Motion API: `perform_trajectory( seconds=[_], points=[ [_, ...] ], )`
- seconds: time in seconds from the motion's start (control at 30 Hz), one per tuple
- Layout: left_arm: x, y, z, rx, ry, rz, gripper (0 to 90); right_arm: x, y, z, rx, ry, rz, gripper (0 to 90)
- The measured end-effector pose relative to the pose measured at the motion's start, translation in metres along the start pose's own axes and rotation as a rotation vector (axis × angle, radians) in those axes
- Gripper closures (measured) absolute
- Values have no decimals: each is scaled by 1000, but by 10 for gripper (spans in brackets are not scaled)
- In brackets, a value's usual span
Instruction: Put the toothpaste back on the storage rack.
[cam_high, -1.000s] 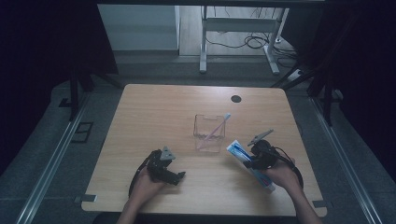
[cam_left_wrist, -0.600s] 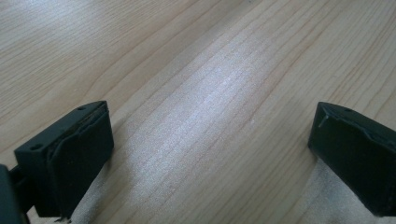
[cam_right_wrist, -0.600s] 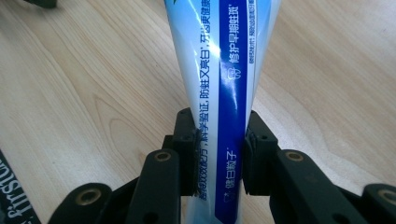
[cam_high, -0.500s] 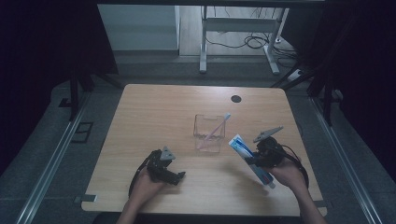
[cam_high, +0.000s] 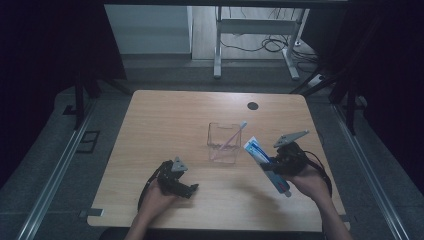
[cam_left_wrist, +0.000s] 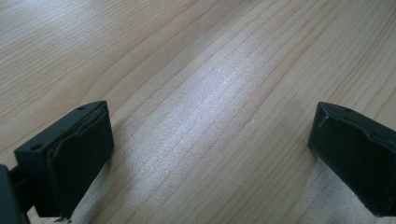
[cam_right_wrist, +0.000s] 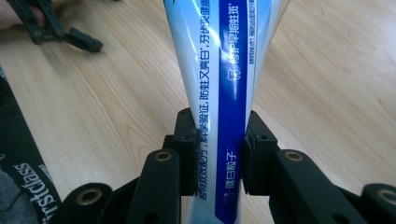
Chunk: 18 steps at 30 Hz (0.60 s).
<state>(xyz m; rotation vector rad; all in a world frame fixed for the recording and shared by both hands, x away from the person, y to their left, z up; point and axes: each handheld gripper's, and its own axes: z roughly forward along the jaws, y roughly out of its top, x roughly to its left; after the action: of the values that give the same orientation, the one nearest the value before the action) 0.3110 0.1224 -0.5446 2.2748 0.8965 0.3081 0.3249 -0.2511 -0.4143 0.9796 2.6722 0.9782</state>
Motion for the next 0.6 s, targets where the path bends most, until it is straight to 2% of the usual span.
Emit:
perform_trajectory(
  seconds=[0.2, 0.6],
  points=[
    [0, 0, 0, 2, -1, 1, 1, 4, 8, -4, -40, 2, -29, 712],
    [0, 0, 0, 4, -1, 4, 1, 9, 21, -8, -122, -7, -50, 711]
  ],
)
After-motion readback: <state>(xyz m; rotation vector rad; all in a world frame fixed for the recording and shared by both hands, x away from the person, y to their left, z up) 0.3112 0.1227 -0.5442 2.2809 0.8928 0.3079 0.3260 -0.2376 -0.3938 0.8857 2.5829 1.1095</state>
